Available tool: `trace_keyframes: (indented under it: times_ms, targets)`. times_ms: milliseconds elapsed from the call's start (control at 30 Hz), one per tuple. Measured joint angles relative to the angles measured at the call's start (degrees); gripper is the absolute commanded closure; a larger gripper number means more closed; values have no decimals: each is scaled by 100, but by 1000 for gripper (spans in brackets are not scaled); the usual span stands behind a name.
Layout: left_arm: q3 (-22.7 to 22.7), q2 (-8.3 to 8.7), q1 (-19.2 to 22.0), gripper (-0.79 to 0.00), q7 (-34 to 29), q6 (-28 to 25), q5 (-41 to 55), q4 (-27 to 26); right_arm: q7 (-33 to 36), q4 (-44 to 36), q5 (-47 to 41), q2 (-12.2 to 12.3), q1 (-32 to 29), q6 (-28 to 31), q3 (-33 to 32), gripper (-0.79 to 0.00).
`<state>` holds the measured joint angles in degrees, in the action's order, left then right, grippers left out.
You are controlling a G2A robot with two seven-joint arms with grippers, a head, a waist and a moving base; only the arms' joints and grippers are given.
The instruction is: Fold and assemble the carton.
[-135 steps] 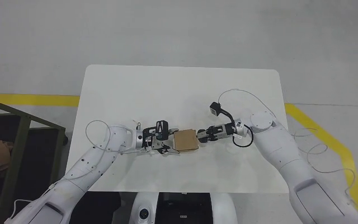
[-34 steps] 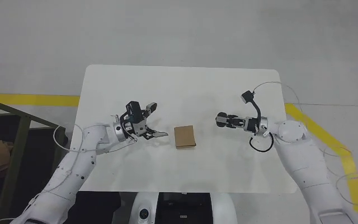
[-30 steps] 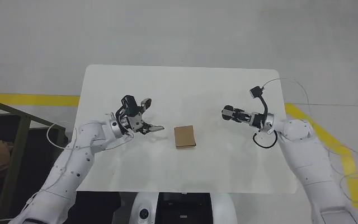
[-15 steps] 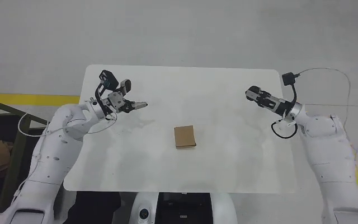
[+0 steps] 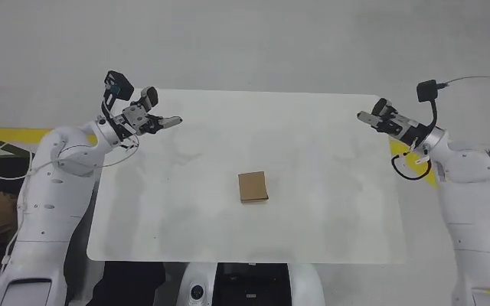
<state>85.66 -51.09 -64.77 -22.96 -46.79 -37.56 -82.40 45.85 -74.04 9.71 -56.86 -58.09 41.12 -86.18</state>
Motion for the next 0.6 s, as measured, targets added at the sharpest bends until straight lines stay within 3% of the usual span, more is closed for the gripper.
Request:
trace_keyframes:
  times_ms: [600]
  targets:
    - [132,47,-63,-784,-105,-69,40,-62,-143,-155,203,49,37,-199,10,-784]
